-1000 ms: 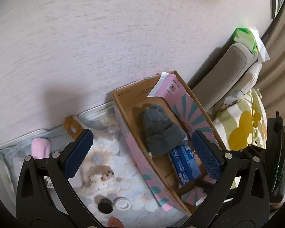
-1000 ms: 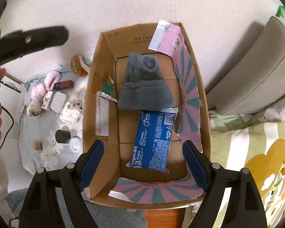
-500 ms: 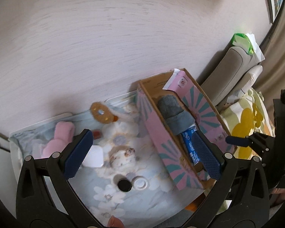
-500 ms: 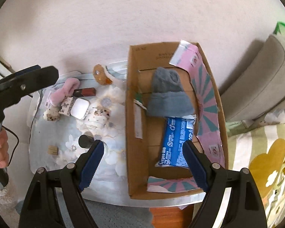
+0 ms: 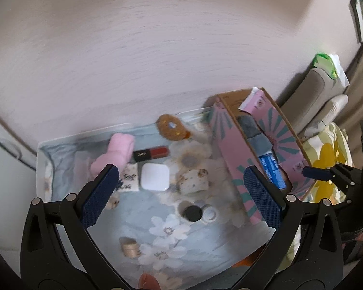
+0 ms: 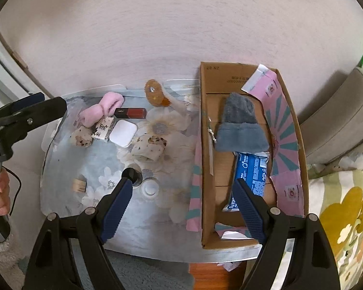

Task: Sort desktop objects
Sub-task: 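Move both tools back over the tray, then grasp the clear cotton-swab box with the left tool while the right tool grasps the white spotted plush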

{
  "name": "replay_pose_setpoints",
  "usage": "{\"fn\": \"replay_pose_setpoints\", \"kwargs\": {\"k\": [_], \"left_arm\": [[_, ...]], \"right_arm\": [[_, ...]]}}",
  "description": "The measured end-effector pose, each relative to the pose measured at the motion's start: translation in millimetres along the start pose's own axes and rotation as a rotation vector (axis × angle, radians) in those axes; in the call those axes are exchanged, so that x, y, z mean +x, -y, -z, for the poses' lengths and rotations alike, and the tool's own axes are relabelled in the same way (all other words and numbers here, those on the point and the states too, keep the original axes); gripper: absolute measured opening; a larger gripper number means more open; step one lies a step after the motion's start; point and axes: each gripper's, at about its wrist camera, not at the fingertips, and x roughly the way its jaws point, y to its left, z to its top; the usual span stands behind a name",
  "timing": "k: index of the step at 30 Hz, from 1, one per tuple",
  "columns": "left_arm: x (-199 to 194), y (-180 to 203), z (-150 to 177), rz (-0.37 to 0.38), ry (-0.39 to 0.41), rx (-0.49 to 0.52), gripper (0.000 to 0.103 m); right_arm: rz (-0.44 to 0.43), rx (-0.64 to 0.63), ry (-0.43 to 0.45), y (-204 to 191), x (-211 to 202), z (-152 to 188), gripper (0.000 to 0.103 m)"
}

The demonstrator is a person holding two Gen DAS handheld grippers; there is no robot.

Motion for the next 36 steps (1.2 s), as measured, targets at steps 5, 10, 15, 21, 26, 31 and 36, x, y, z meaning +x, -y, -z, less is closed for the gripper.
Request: {"fn": "replay_pose_setpoints", "kwargs": {"k": [5, 10, 15, 21, 26, 31, 36], "left_arm": [[-13.8, -18.0, 6.4, -0.058, 0.039, -0.014, 0.103], [-32.6, -42.6, 9.2, -0.089, 0.068, -0.051, 0.103], [-50.7, -81.2, 18.3, -0.114, 0.096, -0.11, 0.103], [-53.6, -122.9, 42.1, -0.169, 0.085, -0.17, 0.103], [-43.6, -131.4, 69.9, -0.163, 0.082, -0.168, 0.102], [-19.0, -131.5, 90.5, -0.145, 0.064, -0.163, 0.1], [12.9, -149.5, 86.2, -0.139, 0.017, -0.175, 0.1]], "right_arm": [[0.013, -0.039, 0.04, -12.8, -7.8, 0.6, 0.082], [-0.023, -0.048, 0.05, -20.9, -10.0, -3.1, 0.082], [-0.028, -0.066, 0.092, -29.7, -14.6, -5.0, 0.082], [-0.077, -0.09, 0.14, -47.3, -4.5, 0.3, 0.082], [-0.116, -0.099, 0.145, -63.4, 18.5, 14.9, 0.082], [-0.12, -0.112, 0.098, -78.3, 50.3, 27.5, 0.082], [-0.091, -0.098, 0.059, -82.0, 80.4, 34.1, 0.082]]}}
